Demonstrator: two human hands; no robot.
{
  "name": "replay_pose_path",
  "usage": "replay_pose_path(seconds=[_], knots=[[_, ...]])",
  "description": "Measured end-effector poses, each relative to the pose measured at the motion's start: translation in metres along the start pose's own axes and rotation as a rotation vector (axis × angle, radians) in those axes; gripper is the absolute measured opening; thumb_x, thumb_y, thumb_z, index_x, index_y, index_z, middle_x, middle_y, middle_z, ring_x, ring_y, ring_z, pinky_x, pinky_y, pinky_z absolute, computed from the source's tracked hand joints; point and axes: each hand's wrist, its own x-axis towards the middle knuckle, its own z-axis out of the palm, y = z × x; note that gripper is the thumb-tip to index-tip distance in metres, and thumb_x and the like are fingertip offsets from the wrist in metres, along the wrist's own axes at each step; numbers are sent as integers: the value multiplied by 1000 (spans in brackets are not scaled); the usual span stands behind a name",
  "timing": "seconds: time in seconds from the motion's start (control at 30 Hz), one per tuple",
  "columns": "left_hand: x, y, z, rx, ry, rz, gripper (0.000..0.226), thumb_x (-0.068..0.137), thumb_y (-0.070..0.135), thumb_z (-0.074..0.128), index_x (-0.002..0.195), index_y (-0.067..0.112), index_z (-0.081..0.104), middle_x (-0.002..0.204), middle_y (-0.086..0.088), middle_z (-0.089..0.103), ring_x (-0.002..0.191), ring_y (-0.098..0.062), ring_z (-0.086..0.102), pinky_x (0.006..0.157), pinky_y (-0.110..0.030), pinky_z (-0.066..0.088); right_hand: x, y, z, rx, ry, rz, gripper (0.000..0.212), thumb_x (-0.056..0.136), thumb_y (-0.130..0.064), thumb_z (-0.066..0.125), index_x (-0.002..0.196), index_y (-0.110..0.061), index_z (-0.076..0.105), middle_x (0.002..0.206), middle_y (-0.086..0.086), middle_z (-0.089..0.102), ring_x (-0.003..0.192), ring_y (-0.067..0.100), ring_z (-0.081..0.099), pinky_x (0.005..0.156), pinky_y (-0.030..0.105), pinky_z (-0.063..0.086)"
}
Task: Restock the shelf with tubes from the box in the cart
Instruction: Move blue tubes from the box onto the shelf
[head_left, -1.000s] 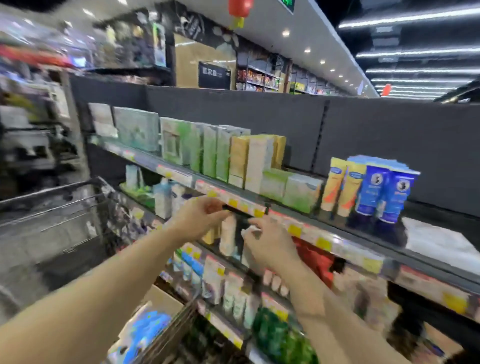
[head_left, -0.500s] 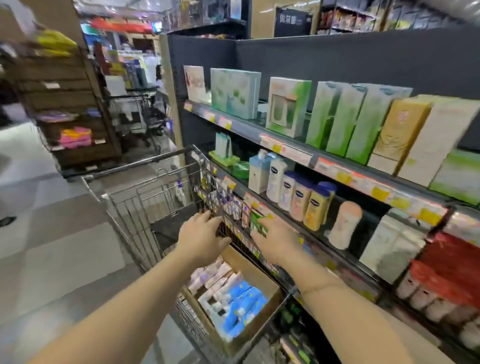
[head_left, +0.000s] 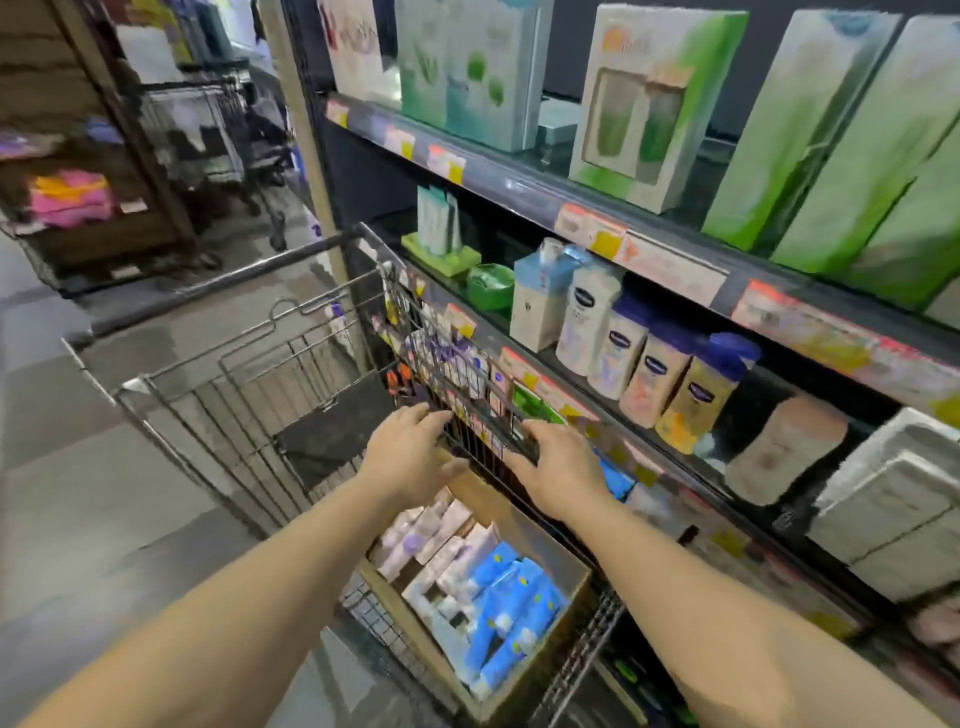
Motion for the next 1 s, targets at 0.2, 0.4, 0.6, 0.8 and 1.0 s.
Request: replay_pose_path(seconds=[0.2,0.4,0.6,0.8,1.0], knots=[[66,-14,61,-56,-214,166,73,85,55,62,145,20,39,149,-5,41,138,-24,35,114,-35,29,19,27,34,29,-36,245,54,93,-41,55,143,-24,43,141,4,49,130,28,41,105,40,38],[101,-26,138,-73,-412,299,62,85,50,62,139,24,45,140,-3,51,128,-23,45,101,-30,36,23,47,85,77,-40,495,51,94,-40,53,142,-26,41,140,2,47,130,26,41,105,37,37],[93,-36,230,-113,-681,314,65,84,46,65,140,20,45,138,-9,53,126,-27,48,102,-30,35,13,71,157,145,-107,631,46,90,-32,59,134,-23,52,130,5,57,124,26,49,102,32,38],[85,-49,311,-179,-836,183,61,87,41,65,140,17,47,136,-12,54,126,-27,51,102,-33,40,8,104,217,224,-168,694,48,92,-25,60,138,-16,48,136,9,53,126,26,48,100,28,34],[77,-44,361,-272,-868,30,36,93,36,58,113,7,64,114,-9,67,109,-27,61,90,-32,45,-1,124,257,259,-203,712,50,93,-23,60,140,-19,45,136,7,50,125,26,46,98,28,33]])
